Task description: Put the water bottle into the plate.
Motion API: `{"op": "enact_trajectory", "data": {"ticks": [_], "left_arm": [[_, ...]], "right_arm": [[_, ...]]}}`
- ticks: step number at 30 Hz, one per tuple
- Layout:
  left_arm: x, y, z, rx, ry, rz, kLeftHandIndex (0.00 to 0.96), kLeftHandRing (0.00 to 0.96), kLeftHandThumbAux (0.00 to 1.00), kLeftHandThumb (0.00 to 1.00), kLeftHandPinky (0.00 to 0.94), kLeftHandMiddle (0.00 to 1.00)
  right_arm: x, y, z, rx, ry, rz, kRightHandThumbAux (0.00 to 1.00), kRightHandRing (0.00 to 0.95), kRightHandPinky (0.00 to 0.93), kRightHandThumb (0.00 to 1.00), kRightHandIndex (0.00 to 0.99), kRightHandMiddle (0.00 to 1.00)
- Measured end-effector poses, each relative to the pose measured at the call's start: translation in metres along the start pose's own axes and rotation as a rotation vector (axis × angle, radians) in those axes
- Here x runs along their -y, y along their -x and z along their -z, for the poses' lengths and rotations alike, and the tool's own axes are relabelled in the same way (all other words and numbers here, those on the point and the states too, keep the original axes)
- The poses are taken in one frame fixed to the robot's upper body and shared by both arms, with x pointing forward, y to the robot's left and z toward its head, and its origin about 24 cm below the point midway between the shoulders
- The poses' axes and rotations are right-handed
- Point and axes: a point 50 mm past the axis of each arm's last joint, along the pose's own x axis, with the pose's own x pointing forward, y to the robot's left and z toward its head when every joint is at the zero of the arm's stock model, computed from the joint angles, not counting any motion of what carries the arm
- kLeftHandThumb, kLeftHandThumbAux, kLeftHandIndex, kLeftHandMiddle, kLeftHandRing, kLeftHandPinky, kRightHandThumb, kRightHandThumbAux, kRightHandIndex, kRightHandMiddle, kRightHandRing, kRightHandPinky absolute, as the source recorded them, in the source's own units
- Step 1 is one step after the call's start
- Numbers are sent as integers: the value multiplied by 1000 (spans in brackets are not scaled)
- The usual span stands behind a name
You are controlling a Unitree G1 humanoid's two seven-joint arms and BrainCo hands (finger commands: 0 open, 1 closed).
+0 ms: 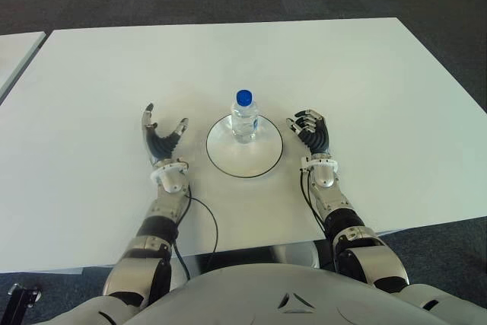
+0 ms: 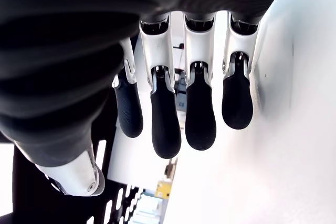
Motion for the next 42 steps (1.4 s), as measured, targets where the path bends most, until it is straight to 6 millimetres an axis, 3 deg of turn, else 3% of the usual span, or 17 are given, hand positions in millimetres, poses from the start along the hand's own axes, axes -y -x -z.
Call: {"op": "enact_trajectory", "data": {"ticks": [14,19,20,21,24,30,42], "left_arm": [[-9,-5,4,-80,73,-56,470,415,998,0,446,425],[-13,-8,5,-83,70,2,588,576,998,15,583,581],[-14,-9,6,-82,64,16,534,594,899,261,597,598],[-15,-10,6,-82,58,29,499,605,835,419,605,608],[-16,-12,8,-91,34,82,458,630,759,610,618,635],[-22,-16,10,-92,15,214,439,640,724,696,621,653],[-28,-18,10,-85,-35,331,437,687,717,706,679,691]], "right_arm": [[0,0,0,-1,4,-3,728,635,643,708,433,623],[0,-1,0,-2,4,-8,729,640,652,708,434,628],[0,-1,0,-2,4,-8,729,640,651,708,434,628],[0,-1,0,-3,4,-7,729,640,650,708,434,629],[0,-1,0,-8,7,-6,729,639,644,707,433,627],[1,-1,1,-10,8,-5,729,640,649,707,433,628],[1,0,1,-10,8,-5,728,643,653,708,434,631]]}}
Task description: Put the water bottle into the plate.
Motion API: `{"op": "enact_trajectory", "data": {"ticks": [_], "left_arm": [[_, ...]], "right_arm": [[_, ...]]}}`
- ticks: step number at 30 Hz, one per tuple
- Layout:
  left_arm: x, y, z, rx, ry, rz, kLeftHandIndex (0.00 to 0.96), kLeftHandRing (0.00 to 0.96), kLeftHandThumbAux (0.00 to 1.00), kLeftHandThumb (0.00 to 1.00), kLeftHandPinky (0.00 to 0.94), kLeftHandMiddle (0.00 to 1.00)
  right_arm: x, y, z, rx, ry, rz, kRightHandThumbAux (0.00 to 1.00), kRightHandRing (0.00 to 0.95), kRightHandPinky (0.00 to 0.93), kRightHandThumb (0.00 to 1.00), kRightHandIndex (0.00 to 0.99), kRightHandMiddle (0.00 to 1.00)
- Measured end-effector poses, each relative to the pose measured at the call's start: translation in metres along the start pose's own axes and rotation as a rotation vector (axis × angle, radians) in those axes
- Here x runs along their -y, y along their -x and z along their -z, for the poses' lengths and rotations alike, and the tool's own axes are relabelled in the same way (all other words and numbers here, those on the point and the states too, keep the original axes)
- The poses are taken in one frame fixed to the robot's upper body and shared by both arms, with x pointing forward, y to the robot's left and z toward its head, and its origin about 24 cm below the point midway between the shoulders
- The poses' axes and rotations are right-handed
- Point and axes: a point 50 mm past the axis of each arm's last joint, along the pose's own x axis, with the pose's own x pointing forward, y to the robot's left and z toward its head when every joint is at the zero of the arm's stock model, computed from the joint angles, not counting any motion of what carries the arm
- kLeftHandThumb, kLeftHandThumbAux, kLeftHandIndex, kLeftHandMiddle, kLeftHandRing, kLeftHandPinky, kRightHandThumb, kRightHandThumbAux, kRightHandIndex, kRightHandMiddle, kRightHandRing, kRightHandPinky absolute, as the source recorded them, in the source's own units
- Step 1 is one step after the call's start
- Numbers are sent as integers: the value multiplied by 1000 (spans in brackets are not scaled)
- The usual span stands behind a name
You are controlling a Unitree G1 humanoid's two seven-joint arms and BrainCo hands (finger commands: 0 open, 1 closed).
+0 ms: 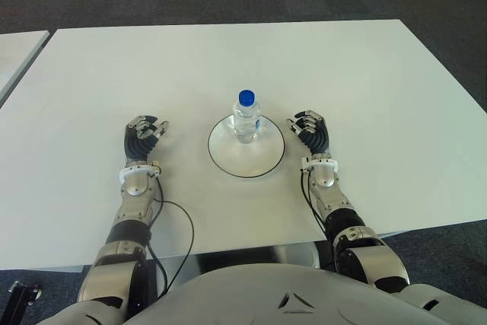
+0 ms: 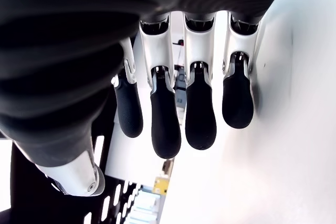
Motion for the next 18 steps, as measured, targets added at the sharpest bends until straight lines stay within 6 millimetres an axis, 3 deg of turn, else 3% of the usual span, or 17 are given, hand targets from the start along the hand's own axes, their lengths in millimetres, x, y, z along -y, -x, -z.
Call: {"op": "enact_trajectory", "data": {"ticks": [18], "left_arm": [[7,0,1,-3,-99,84,438,704,715,710,678,711]], "right_arm": [[-1,0,0,-1,0,-1,729,643,652,707,434,632]]}}
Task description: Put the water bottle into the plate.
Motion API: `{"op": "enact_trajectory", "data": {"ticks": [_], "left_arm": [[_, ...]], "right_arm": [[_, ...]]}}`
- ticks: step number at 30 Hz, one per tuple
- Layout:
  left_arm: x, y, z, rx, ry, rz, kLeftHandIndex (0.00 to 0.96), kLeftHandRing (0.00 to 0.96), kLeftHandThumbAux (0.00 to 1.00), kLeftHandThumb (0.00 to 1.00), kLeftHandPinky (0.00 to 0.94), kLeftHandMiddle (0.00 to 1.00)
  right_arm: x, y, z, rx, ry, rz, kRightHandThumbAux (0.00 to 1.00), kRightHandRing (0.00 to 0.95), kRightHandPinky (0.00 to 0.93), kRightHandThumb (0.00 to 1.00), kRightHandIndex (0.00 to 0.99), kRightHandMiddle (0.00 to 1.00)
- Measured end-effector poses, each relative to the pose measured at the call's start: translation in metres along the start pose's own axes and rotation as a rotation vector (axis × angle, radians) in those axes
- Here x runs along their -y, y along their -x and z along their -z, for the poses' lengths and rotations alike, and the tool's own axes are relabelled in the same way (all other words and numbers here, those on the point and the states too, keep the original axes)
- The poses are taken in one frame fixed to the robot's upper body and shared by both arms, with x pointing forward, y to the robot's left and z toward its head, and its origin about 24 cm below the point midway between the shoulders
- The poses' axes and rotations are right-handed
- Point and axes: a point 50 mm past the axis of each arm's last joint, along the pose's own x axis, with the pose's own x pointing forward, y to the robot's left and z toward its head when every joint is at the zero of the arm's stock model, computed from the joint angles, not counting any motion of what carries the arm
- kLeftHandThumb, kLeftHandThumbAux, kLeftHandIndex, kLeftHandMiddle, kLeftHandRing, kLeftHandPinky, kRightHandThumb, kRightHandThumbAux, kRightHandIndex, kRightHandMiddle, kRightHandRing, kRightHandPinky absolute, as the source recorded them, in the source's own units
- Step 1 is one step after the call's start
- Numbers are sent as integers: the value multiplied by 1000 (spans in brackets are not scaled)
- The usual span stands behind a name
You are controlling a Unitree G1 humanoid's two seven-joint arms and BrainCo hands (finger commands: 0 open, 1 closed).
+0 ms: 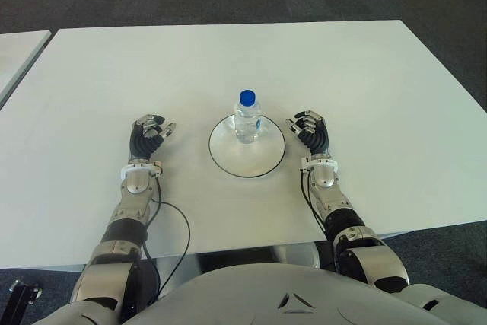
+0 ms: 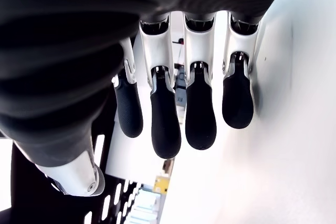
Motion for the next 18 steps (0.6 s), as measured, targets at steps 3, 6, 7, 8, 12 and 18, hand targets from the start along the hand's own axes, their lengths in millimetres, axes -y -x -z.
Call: {"op": "enact_trajectory", "data": {"ticks": [3,6,7,8,12,18], "left_arm": [[1,0,0,2,-6,8,438,699,715,710,676,704],[2,0,0,3,-8,14,438,698,715,710,675,702],[2,0,0,4,-9,16,438,698,715,710,674,702],[2,0,1,4,-9,17,438,698,715,710,673,702],[3,0,1,8,-7,20,438,696,715,711,674,702],[9,2,1,13,2,32,438,715,715,712,699,716]], "right_arm": [[0,0,0,0,0,0,729,643,652,707,434,631],[0,0,0,-1,0,0,729,642,651,707,434,631],[0,0,0,-2,0,0,729,643,651,707,434,631],[0,0,0,-2,0,0,729,643,651,707,434,632],[0,0,0,-3,0,0,729,645,651,707,434,635],[0,1,1,-5,0,0,729,644,653,707,434,636]]}}
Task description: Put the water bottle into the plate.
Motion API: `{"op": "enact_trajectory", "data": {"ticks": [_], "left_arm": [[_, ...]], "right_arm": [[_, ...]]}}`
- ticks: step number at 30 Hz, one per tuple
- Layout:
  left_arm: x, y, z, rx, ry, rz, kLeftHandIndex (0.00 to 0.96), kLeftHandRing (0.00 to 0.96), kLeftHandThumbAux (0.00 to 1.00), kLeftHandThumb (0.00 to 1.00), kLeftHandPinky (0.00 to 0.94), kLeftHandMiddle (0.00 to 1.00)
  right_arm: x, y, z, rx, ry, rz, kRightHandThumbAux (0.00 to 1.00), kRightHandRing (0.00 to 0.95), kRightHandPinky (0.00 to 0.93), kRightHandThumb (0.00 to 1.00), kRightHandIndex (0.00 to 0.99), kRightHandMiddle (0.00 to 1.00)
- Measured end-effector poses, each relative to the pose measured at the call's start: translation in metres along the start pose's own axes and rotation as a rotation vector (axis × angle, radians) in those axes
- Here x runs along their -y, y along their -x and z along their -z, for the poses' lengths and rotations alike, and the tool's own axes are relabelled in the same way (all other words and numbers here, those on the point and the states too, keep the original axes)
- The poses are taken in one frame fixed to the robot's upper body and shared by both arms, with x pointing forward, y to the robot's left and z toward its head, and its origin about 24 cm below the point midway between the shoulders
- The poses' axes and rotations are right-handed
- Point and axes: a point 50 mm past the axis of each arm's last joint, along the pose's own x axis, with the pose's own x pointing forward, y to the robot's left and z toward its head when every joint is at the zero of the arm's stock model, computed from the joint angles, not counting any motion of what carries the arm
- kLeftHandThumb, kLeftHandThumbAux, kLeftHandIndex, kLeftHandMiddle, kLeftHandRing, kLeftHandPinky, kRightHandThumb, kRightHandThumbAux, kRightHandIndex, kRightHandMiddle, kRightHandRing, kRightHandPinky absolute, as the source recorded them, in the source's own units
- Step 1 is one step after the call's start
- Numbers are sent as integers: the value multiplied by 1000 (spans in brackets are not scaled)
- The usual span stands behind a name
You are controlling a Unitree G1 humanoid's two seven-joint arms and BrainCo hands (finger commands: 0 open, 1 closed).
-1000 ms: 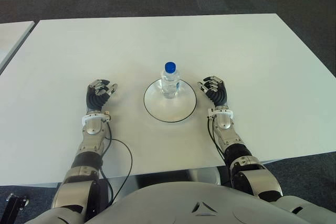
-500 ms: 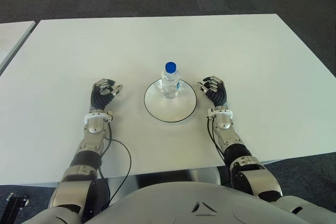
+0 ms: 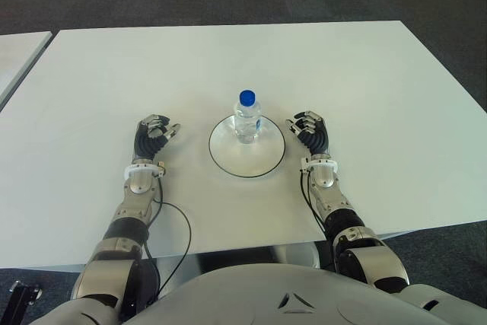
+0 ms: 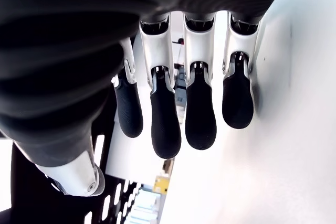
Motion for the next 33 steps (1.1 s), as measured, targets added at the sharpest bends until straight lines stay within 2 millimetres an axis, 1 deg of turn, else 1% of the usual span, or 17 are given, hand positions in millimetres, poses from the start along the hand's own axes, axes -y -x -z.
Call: {"op": "enact_trajectory", "data": {"ticks": [7,15,33], "left_arm": [[10,3,-5,20,13,24,438,726,715,710,708,729],[14,4,-6,26,-3,43,438,724,716,709,703,730],[23,7,-7,20,-13,52,438,715,717,706,697,718]], "right_arm": [[0,0,0,0,-1,0,729,645,654,707,434,636],[-1,0,0,0,-2,-2,729,645,642,707,434,635],[-1,0,0,-1,-4,-9,729,648,651,707,434,640]]}}
